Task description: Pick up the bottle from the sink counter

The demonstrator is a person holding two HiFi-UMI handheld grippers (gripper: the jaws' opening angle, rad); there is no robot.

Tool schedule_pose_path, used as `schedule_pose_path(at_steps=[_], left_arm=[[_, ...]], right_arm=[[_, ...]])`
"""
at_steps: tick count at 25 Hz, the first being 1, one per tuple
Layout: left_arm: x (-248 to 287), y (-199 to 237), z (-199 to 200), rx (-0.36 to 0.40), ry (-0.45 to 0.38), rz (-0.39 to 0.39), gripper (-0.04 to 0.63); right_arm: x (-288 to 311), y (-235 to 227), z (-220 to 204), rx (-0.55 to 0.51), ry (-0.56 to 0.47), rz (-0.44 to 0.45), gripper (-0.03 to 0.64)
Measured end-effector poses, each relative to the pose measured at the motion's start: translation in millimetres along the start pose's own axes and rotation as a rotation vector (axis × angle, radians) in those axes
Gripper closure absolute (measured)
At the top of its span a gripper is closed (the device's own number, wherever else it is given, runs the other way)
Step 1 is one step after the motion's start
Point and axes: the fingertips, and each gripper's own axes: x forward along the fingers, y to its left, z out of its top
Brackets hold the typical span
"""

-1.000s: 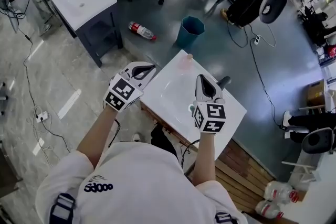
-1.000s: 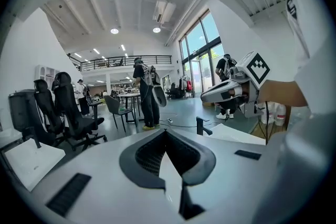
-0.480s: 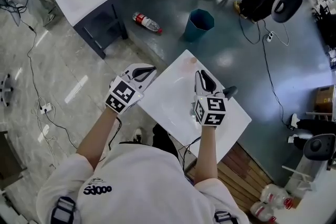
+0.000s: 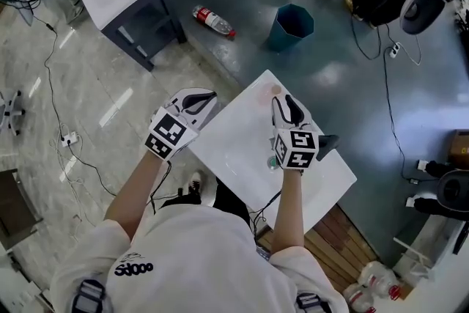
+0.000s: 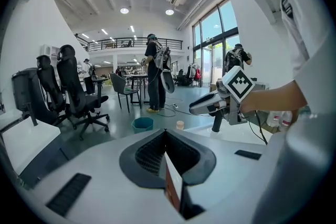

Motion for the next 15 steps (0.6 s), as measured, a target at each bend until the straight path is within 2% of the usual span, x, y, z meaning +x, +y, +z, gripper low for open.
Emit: schedule_pose_path(at_steps=[15], left_arm=[[27,8,-35,-0.074,0.091,0.023,0.589]], right_arm=[[63,-22,-46,0.004,0.068,0.013,0.437]])
